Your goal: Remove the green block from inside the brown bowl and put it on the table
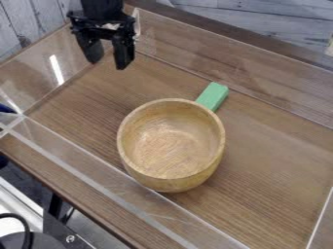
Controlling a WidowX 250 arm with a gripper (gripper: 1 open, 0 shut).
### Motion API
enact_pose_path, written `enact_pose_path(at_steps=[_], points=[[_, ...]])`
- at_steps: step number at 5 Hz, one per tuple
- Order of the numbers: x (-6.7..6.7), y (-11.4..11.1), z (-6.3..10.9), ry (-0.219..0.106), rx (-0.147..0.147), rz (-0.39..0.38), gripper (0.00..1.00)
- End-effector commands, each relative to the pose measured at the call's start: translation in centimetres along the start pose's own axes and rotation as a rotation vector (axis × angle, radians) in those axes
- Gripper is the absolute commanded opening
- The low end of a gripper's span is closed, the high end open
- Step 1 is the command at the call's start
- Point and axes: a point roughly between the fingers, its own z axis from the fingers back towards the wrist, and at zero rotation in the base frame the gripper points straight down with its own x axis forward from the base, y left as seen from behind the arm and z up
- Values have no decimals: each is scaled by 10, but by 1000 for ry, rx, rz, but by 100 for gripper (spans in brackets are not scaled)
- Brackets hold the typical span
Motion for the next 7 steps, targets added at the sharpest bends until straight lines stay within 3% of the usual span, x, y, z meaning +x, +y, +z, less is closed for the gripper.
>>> enact_pose_path(at_steps=[1,3,5,6,7], points=[[9,15,15,-78,11,-20,0],[20,11,-9,-75,-10,-37,0],[42,0,-41,-75,52,-85,0],[41,-1,-58,-42,61,-91,0],[36,0,-62,-21,61,-85,0]])
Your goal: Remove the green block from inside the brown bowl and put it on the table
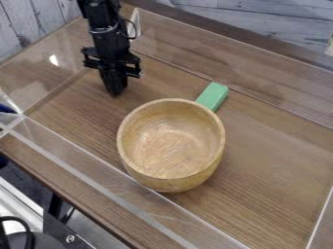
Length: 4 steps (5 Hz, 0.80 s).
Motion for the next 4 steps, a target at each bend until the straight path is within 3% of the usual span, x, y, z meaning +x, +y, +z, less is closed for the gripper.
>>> enact_pose_path(at_steps=[1,2,3,4], points=[[4,5,13,15,26,4,100],[5,9,19,56,38,16,100],[5,3,54,14,39,-2,100],[5,-6,102,-65,45,-33,100]])
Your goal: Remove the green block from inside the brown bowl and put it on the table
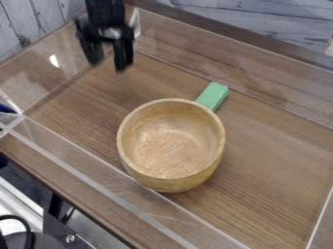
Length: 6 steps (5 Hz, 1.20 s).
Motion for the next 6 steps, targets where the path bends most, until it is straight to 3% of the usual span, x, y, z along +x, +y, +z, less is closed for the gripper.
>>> enact_pose_path(at_steps=[1,2,3,4,5,6], points=[[7,-6,46,-71,54,-89,100],[12,-29,37,-78,43,-157,100],[14,-74,31,-60,20,-223,0],[11,-93,31,-60,0,-247,100],[9,-117,28,-50,2,-279,0],[14,-152,17,-31,12,-310,0]])
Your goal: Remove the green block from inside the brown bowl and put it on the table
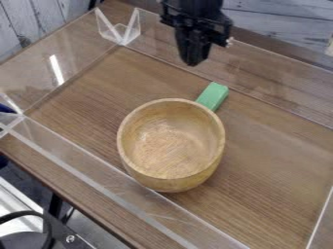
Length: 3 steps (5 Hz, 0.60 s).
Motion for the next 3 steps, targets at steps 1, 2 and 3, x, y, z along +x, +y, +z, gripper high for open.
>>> enact_pose_path(at_steps=[1,2,3], points=[[7,0,6,-28,8,11,0],[5,7,-9,11,-6,38,0],[5,8,-25,35,-6,35,0]])
